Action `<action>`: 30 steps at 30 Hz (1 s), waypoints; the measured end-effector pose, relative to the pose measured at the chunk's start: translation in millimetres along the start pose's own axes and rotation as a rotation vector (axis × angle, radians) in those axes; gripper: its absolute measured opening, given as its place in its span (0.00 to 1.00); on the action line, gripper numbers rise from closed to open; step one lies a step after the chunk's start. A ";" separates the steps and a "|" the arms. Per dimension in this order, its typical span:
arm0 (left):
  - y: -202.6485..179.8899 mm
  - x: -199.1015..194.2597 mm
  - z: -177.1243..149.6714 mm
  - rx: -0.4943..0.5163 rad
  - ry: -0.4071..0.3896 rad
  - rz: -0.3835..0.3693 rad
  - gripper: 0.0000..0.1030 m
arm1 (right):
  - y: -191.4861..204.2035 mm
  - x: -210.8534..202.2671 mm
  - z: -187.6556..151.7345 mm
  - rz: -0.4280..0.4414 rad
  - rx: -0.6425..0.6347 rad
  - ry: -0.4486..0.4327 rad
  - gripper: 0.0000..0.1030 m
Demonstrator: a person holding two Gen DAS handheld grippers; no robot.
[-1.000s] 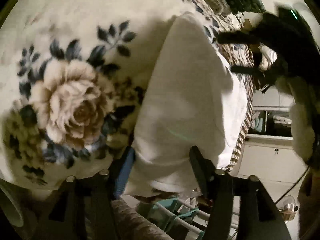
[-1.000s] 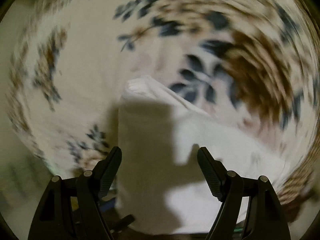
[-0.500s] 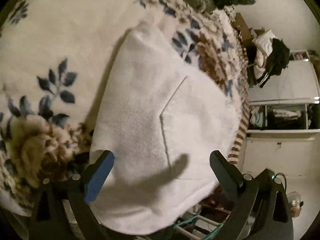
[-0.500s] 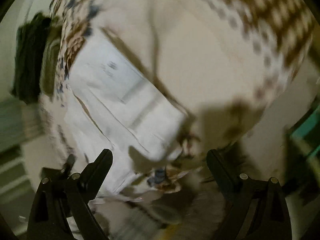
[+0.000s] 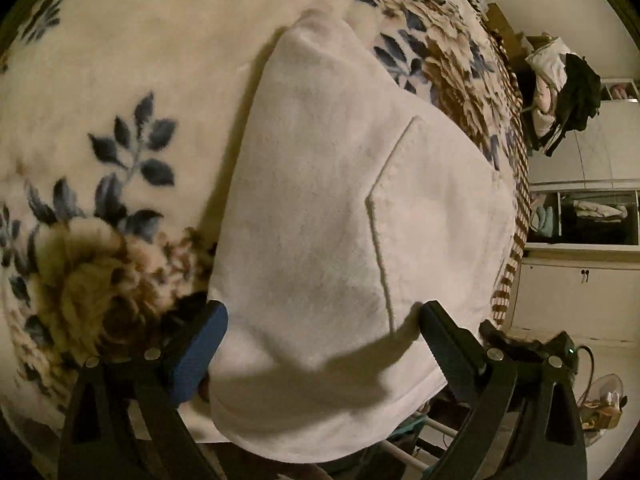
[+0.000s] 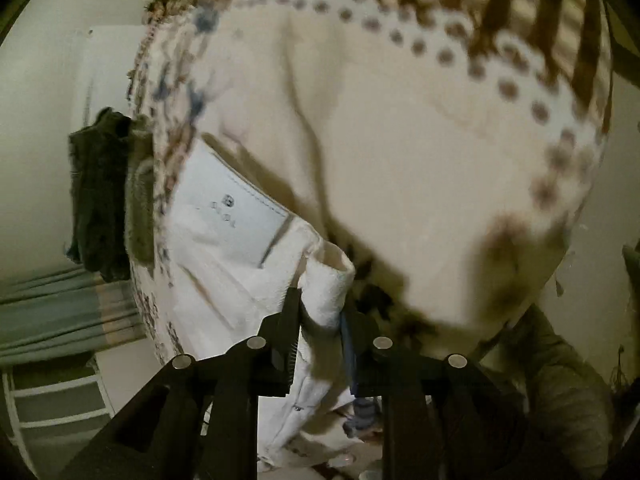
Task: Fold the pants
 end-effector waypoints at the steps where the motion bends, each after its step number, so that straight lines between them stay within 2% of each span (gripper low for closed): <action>1: -1.2 -0.3 -0.6 0.002 -0.001 0.003 0.95 | 4.9 -10.2 0.5 -0.019 -0.028 -0.009 0.15; 4: -6.2 1.3 -2.8 0.011 0.003 -0.002 0.95 | 13.6 -37.2 -1.6 -0.100 -0.122 -0.007 0.15; 7: -9.9 5.9 -3.3 0.024 0.004 0.007 0.95 | -8.5 -25.3 -10.3 -0.170 -0.096 0.056 0.15; 9: -10.0 7.1 -2.7 0.026 0.001 0.016 0.95 | -19.9 -8.0 -11.4 -0.122 -0.033 0.088 0.18; 11: -8.0 7.2 -0.7 0.015 0.002 0.012 0.95 | -30.0 -5.3 -9.2 -0.050 0.053 0.089 0.27; 12: -7.1 7.1 0.4 0.012 0.005 0.010 0.95 | -33.0 -7.1 -9.9 -0.024 0.072 0.088 0.33; 15: -5.8 5.9 1.8 0.013 0.009 0.006 0.95 | -38.5 -14.6 -19.6 0.059 0.080 0.100 0.63; 16: -5.5 6.0 1.6 0.014 0.009 0.003 0.95 | -40.1 -14.1 -25.2 0.093 0.084 0.113 0.67; 20: -3.5 6.9 1.2 0.006 0.005 -0.011 0.96 | -37.0 11.6 -38.2 0.159 0.081 0.178 0.67; 23: -2.9 7.6 1.9 0.002 0.010 -0.019 0.97 | -31.5 40.7 -42.3 0.210 0.077 0.194 0.74; 27: 2.1 8.8 5.0 -0.011 0.021 -0.039 0.98 | -33.5 72.0 -41.1 0.311 0.154 0.140 0.89; 28: 2.7 9.2 4.8 -0.013 0.021 -0.044 0.98 | -32.7 75.6 -40.2 0.344 0.181 0.121 0.91; 30: 4.8 9.6 4.5 -0.014 0.023 -0.052 0.99 | -29.1 79.5 -39.5 0.353 0.211 0.103 0.93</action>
Point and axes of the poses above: each gripper's, at about its wrist camera, not at the fingertips, and x roughly the way its jaws point, y to its left, z to its top, the point moved 2 cm from there along x, roughly the way its jaws point, and after that the axes turned 12 degrees about -x, right-handed, at the moved point
